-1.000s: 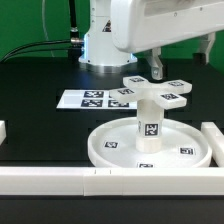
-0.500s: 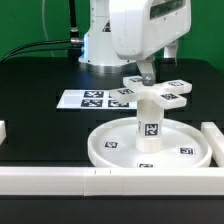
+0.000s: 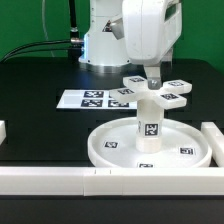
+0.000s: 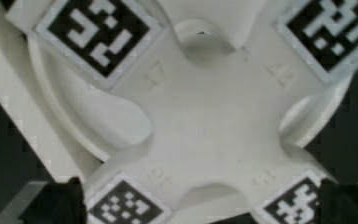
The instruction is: Assemble round table
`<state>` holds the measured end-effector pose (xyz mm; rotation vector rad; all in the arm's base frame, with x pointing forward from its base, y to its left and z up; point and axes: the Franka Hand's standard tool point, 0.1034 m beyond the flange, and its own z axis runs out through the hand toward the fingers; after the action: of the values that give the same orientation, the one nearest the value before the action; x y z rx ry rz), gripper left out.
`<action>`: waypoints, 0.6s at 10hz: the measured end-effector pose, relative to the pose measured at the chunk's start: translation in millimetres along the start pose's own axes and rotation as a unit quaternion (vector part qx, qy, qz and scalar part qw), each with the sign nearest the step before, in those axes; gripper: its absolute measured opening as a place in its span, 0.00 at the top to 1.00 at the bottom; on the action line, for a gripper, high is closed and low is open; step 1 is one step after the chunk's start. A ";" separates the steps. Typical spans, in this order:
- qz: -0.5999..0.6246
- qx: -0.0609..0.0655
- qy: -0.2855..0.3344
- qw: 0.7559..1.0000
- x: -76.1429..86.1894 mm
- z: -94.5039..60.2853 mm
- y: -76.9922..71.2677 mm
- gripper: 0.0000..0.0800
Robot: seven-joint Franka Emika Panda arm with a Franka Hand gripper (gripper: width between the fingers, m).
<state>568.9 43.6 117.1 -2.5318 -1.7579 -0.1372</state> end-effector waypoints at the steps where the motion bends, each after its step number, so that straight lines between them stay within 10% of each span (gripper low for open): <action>1: 0.001 0.002 -0.001 1.000 -4.4 2.5 -0.2 0.19; 6: 0.009 0.008 -0.003 1.000 -11.5 8.6 -0.3 0.19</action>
Offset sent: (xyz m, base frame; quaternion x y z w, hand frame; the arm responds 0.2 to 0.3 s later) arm -0.0003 -0.0029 -0.0008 0.0001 0.0024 -0.0077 1.0000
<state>564.9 33.8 107.3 -2.5393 -1.7316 -0.1151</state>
